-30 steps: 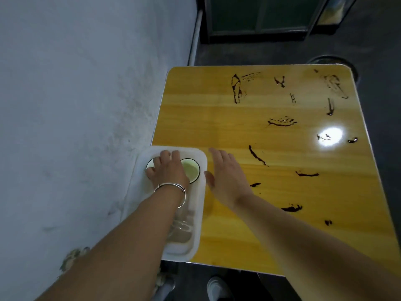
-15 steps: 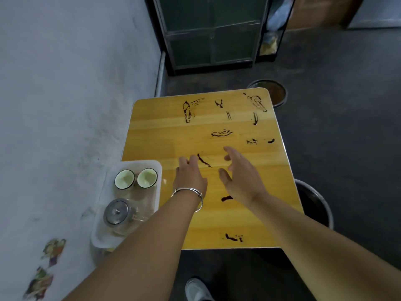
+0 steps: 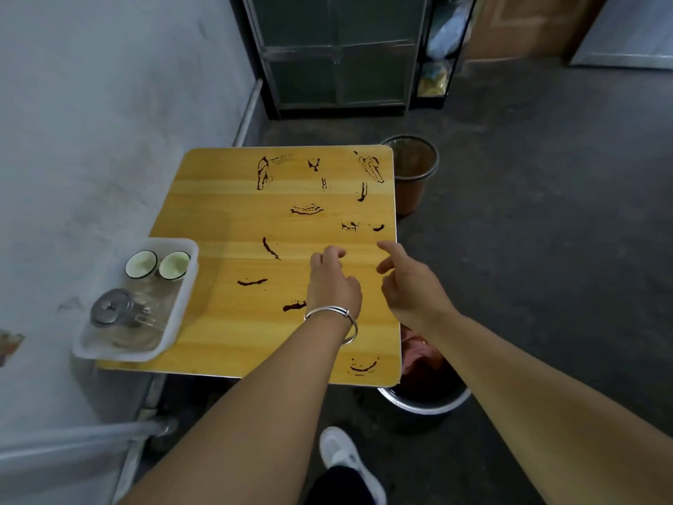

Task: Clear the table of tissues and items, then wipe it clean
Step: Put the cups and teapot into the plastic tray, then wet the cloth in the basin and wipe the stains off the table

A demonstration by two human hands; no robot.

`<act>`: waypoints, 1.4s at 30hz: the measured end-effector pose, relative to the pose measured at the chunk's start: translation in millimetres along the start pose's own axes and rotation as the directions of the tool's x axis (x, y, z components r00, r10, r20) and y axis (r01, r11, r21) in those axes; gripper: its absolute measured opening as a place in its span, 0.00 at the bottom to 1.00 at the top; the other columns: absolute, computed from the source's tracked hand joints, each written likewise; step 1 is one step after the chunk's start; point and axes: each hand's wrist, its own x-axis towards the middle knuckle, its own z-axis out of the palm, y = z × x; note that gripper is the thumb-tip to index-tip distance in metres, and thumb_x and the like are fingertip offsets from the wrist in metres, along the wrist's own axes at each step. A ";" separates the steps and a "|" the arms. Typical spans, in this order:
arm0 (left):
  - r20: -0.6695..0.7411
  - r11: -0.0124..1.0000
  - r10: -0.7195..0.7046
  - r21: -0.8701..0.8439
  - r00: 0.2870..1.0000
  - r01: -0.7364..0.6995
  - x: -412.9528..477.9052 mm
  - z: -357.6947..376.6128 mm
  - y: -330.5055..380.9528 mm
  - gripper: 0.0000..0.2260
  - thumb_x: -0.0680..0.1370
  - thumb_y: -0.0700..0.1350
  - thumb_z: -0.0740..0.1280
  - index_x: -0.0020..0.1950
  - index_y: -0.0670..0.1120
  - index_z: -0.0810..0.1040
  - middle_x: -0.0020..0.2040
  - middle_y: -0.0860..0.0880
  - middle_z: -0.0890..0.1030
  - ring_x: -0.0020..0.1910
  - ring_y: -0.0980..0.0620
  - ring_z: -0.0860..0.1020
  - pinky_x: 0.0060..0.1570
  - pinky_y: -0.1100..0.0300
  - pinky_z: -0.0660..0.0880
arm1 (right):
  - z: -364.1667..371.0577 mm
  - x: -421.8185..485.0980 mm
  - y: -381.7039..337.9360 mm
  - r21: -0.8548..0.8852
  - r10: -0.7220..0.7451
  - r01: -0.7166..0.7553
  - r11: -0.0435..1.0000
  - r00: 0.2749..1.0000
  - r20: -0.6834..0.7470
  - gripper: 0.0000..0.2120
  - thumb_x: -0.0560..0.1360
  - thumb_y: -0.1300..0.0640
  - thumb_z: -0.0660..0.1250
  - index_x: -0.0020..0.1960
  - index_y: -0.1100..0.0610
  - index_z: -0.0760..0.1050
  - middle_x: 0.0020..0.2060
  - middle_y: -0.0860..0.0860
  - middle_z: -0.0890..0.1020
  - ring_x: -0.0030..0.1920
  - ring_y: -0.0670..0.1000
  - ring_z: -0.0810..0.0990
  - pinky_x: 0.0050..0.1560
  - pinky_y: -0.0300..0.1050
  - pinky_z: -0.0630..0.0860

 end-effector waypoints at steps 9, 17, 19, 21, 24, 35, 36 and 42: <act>-0.056 0.985 -0.111 -0.137 0.992 0.102 58.6 58.3 27.3 0.15 0.77 0.37 0.61 0.62 0.47 0.70 0.59 0.48 0.71 0.53 0.50 0.75 0.43 0.63 0.70 | -20.7 78.6 50.5 -0.154 -0.145 0.172 0.973 0.975 0.169 0.25 0.78 0.56 0.62 0.72 0.50 0.60 0.61 0.50 0.76 0.54 0.49 0.78 0.51 0.41 0.75; -0.066 0.967 -0.220 -0.142 0.973 0.209 99.1 110.1 44.3 0.14 0.77 0.37 0.62 0.61 0.47 0.70 0.57 0.48 0.72 0.48 0.51 0.76 0.43 0.63 0.70 | -44.4 132.6 101.7 -0.192 -0.198 0.269 0.944 0.925 0.323 0.24 0.77 0.54 0.63 0.71 0.51 0.61 0.61 0.51 0.76 0.55 0.50 0.78 0.53 0.45 0.77; -0.069 0.958 -0.256 -0.152 0.964 0.243 103.1 123.2 46.7 0.14 0.77 0.37 0.62 0.61 0.48 0.70 0.56 0.49 0.72 0.47 0.52 0.75 0.43 0.62 0.71 | -49.5 144.1 111.5 -0.200 -0.223 0.314 0.928 0.900 0.374 0.23 0.78 0.53 0.62 0.71 0.51 0.62 0.62 0.51 0.75 0.56 0.51 0.77 0.54 0.45 0.76; -0.109 0.936 -0.320 -0.192 0.941 0.296 109.4 138.8 52.2 0.14 0.77 0.38 0.62 0.62 0.48 0.70 0.55 0.49 0.73 0.47 0.52 0.75 0.43 0.61 0.72 | -54.8 161.9 124.0 -0.190 -0.250 0.361 0.913 0.863 0.439 0.22 0.78 0.53 0.62 0.70 0.52 0.62 0.63 0.51 0.74 0.57 0.51 0.76 0.54 0.44 0.75; -0.158 0.888 -0.430 -0.252 0.889 0.384 115.2 162.7 62.3 0.14 0.77 0.37 0.62 0.61 0.48 0.70 0.54 0.50 0.75 0.50 0.50 0.76 0.46 0.61 0.72 | -62.7 182.4 141.8 -0.153 -0.301 0.434 0.888 0.799 0.521 0.20 0.78 0.54 0.61 0.69 0.52 0.64 0.62 0.51 0.75 0.56 0.51 0.76 0.53 0.45 0.74; -0.229 0.652 -0.704 -0.584 0.673 0.484 97.4 276.9 85.0 0.10 0.76 0.36 0.61 0.48 0.52 0.72 0.48 0.49 0.78 0.49 0.48 0.78 0.54 0.53 0.76 | -70.4 211.9 229.2 -0.167 -0.339 0.676 0.718 0.548 0.764 0.10 0.77 0.53 0.61 0.57 0.54 0.72 0.54 0.52 0.76 0.52 0.55 0.77 0.49 0.45 0.71; -0.231 0.636 -0.723 -0.592 0.652 0.495 92.4 284.1 78.9 0.10 0.76 0.36 0.61 0.47 0.53 0.72 0.48 0.49 0.78 0.49 0.49 0.78 0.54 0.54 0.75 | -63.3 208.1 233.1 -0.162 -0.333 0.682 0.713 0.533 0.778 0.10 0.77 0.54 0.61 0.57 0.54 0.72 0.53 0.52 0.76 0.53 0.55 0.77 0.49 0.45 0.72; -0.208 0.497 -0.838 -0.671 0.504 0.551 54.0 338.7 23.8 0.11 0.76 0.36 0.60 0.54 0.49 0.75 0.45 0.51 0.77 0.46 0.51 0.76 0.49 0.61 0.72 | -2.4 182.2 269.4 -0.152 -0.314 0.724 0.673 0.465 0.828 0.13 0.79 0.54 0.59 0.62 0.55 0.72 0.59 0.52 0.75 0.56 0.53 0.76 0.55 0.46 0.73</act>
